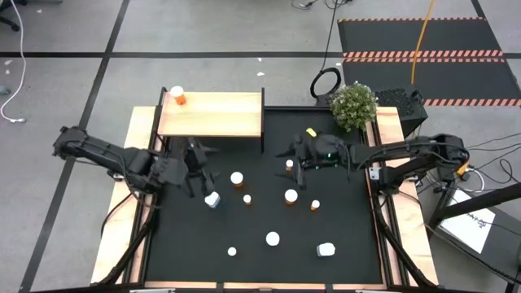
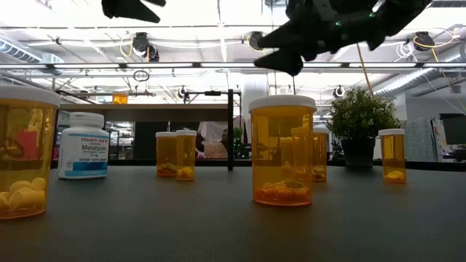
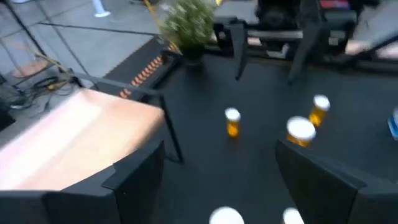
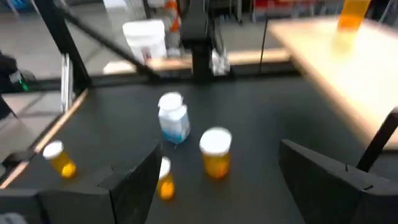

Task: Pick and place medicine bottles onto shelf by color
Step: Put the large orange pill bottle on the shelf aligned with the other large orange pill bottle

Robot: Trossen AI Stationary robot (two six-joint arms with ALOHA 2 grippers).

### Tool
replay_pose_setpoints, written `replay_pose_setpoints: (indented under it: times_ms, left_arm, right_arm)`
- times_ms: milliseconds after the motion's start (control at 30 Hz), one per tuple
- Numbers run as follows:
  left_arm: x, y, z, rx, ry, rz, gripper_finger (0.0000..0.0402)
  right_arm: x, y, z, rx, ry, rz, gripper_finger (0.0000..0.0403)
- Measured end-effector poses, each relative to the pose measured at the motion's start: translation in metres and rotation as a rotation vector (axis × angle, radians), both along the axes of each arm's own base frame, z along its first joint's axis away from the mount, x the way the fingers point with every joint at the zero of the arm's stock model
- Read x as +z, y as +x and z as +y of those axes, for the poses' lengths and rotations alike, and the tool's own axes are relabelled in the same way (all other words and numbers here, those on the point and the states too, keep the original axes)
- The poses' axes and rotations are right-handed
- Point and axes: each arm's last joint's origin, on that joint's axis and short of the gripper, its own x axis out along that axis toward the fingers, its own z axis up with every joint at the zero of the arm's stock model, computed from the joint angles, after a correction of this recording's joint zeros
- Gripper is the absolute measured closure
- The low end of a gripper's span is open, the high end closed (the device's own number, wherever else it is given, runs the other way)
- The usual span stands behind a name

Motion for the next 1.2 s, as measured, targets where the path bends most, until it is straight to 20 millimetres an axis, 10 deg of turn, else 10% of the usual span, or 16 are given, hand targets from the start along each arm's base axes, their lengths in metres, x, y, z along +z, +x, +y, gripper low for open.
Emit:
replay_pose_setpoints:
  times_ms: [500, 1200]
  left_arm:
    - [-0.029, 0.05, -0.035, -0.122, 0.052, 0.012, 0.0094]
    - [-0.072, 0.05, -0.018, -0.021, -0.11, 0.341, 0.0093]
  right_arm:
    - [0.011, -0.015, 0.06, 0.041, -0.07, 0.01, 0.0091]
    - [0.029, -0.027, 0.06, -0.051, -0.139, -0.062, 0.0091]
